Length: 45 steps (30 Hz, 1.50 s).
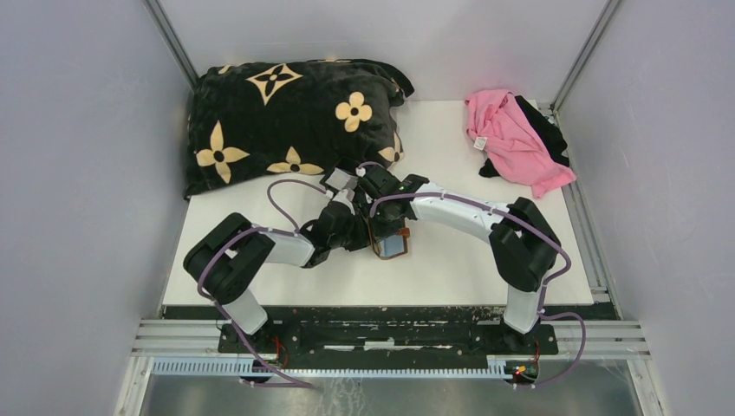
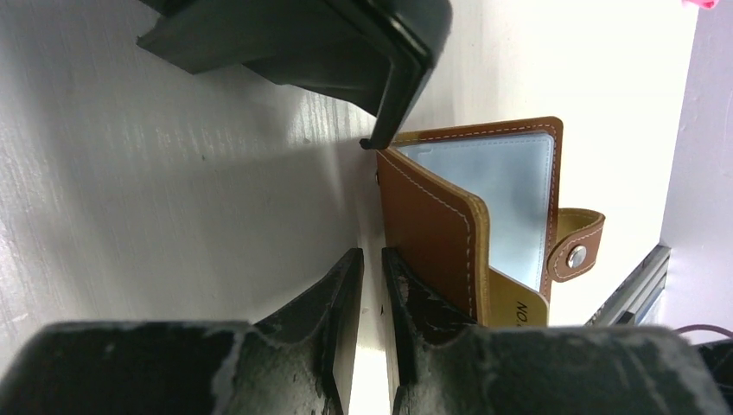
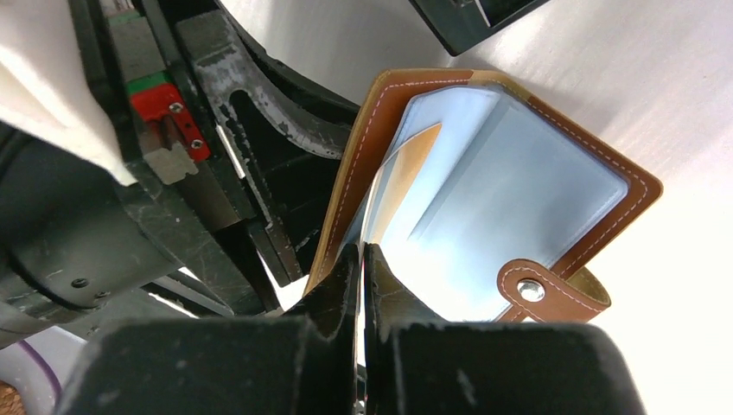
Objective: Put the credit cards into the card holder
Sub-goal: Open the card holder at the center of the board.
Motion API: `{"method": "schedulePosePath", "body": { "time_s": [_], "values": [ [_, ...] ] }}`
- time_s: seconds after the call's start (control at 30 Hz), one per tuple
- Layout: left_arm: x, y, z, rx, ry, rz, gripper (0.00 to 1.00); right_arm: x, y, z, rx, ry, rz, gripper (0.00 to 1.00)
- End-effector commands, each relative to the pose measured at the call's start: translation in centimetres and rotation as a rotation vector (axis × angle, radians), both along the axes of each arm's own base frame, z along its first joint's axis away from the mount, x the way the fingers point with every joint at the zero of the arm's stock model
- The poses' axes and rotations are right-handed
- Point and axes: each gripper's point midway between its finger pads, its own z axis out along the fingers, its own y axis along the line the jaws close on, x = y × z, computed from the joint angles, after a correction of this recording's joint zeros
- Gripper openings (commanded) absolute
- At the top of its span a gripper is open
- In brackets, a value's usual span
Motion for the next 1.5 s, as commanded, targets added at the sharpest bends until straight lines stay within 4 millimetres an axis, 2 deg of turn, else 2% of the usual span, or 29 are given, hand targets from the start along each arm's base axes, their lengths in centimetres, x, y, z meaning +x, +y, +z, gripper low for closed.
{"method": "schedulePosePath", "body": {
  "time_s": [0.0, 0.07, 0.23, 0.47, 0.57, 0.67, 0.83, 1.1, 1.17, 1.33, 1.47],
  "values": [
    [-8.4, 4.1, -7.0, 0.255, 0.275, -0.163, 0.28, -0.3, 3.8, -0.4, 0.119, -0.022, 0.054, 0.01],
    [-8.6, 5.3, -7.0, 0.326, 0.305, -0.144, 0.28, -0.5, 3.5, -1.5, 0.094, -0.017, 0.053, 0.01],
    [-9.0, 7.5, -5.2, 0.444, 0.344, -0.099, 0.30, -0.8, 3.0, -3.7, 0.048, -0.014, 0.050, 0.01],
    [-9.1, 10.2, -3.3, 0.575, 0.351, -0.037, 0.33, -1.2, 3.2, -5.0, 0.022, -0.010, 0.058, 0.01],
    [-8.6, 11.3, -1.6, 0.623, 0.321, -0.001, 0.33, -1.2, 3.0, -5.3, 0.009, -0.010, 0.052, 0.01],
    [-7.4, 11.9, 1.1, 0.647, 0.257, 0.044, 0.34, -1.3, 2.7, -5.5, -0.006, -0.013, 0.053, 0.01],
    [-5.6, 11.8, 5.6, 0.610, 0.156, 0.108, 0.34, -1.1, 2.4, -5.2, -0.026, -0.031, 0.055, 0.01],
    [-3.3, 10.1, 10.2, 0.486, 0.047, 0.172, 0.35, -1.4, 2.5, -5.3, -0.040, -0.035, 0.065, 0.01],
    [-3.1, 9.6, 9.8, 0.461, 0.039, 0.174, 0.35, -1.4, 2.4, -5.2, -0.039, -0.036, 0.065, 0.01],
    [-3.9, 8.6, 5.9, 0.435, 0.106, 0.135, 0.35, -1.4, 2.6, -4.5, -0.023, -0.042, 0.067, 0.01],
    [-3.5, 8.6, 4.2, 0.411, 0.085, 0.173, 0.35, -1.6, 2.6, -4.1, -0.012, -0.039, 0.064, 0.01]
  ]
}}
